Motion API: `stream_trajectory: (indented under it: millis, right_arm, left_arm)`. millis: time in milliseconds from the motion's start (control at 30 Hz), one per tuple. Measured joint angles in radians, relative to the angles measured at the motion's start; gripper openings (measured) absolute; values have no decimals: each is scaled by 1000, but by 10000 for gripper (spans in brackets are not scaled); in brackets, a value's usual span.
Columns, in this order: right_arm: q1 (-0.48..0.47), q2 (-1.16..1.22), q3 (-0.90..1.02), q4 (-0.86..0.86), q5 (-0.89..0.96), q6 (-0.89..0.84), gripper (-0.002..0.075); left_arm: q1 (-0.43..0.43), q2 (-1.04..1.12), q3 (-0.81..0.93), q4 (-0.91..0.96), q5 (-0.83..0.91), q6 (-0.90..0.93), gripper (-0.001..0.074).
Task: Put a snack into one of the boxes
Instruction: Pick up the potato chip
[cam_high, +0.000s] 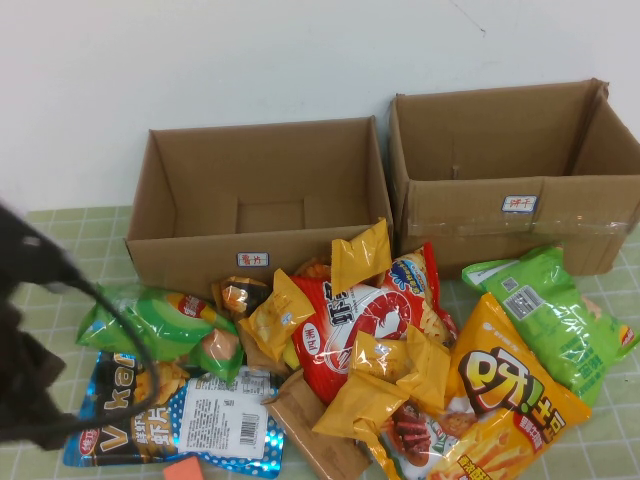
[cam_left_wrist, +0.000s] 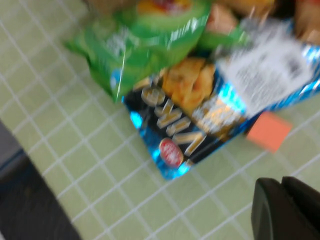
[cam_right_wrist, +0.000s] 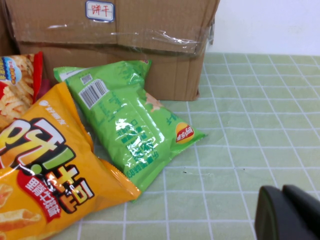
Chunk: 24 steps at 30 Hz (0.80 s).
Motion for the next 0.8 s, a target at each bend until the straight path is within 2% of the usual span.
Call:
stream_trajectory:
  millis: [167, 267, 367, 400, 433, 533, 633, 800]
  right_arm:
    - [0, 0, 0, 0, 0, 0, -2]
    - [0, 0, 0, 0, 0, 0, -2]
    - [0, 0, 0, 0, 0, 0, -2]
    - [0, 0, 0, 0, 0, 0, -2]
    - [0, 0, 0, 0, 0, 0, -2]
    - [0, 0, 0, 0, 0, 0, -2]
    - [0, 0, 0, 0, 0, 0, -2]
    - [0, 0, 0, 0, 2, 0, -2]
  left_arm:
    - [-75, 150, -15, 146, -3, -156, 0]
    - [-84, 229, -55, 184, -3, -215, 48]
    - [-84, 301, -111, 198, -9, -242, 169]
    - [-78, 325, -131, 198, -14, -251, 231]
    - [-54, 365, -165, 184, -24, -281, 358]
    - [18, 429, -204, 134, -39, -303, 540]
    - [114, 489, -217, 40, -60, -261, 611]
    - [184, 572, -219, -96, -140, -179, 637]
